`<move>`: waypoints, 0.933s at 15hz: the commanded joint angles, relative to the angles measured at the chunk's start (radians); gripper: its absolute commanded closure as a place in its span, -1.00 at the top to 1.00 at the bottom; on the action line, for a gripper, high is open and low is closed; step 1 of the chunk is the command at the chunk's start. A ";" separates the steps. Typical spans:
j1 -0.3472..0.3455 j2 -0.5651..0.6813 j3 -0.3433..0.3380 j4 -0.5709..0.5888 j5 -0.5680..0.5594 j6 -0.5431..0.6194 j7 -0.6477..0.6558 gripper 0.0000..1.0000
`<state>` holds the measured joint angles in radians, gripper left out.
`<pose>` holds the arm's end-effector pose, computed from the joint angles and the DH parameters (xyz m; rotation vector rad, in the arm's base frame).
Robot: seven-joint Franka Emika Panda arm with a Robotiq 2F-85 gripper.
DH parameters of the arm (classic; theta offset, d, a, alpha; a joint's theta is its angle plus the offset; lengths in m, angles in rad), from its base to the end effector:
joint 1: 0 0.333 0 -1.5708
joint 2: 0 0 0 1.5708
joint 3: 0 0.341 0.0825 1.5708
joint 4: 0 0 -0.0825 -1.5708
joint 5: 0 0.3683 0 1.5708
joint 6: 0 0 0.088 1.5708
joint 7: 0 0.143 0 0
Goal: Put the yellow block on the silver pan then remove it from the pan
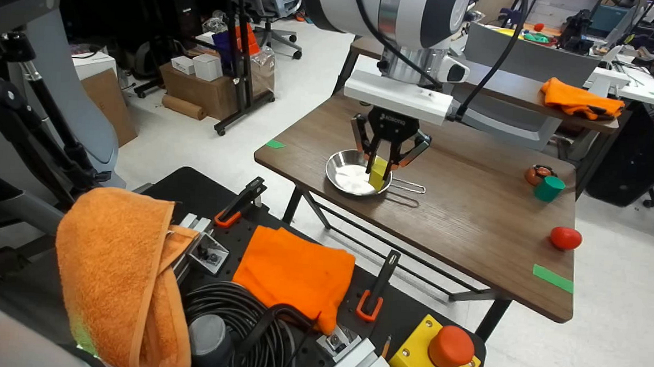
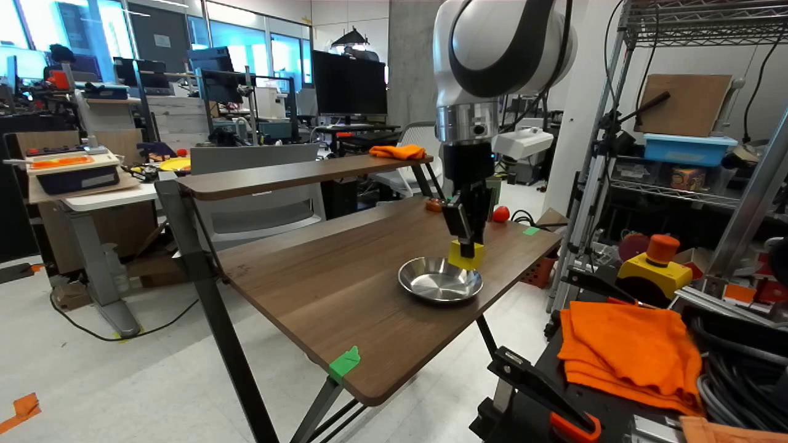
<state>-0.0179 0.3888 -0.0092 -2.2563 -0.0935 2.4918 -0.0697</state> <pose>0.5185 -0.0158 0.1780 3.0798 0.1878 -0.2407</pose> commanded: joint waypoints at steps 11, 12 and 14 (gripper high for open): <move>0.011 0.003 -0.007 0.031 -0.009 -0.028 0.010 1.00; 0.011 0.003 -0.007 0.030 -0.009 -0.029 0.010 1.00; 0.009 -0.003 -0.001 0.027 -0.004 -0.031 0.001 1.00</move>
<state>-0.0143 0.3889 -0.0093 -2.2451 -0.0942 2.4913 -0.0696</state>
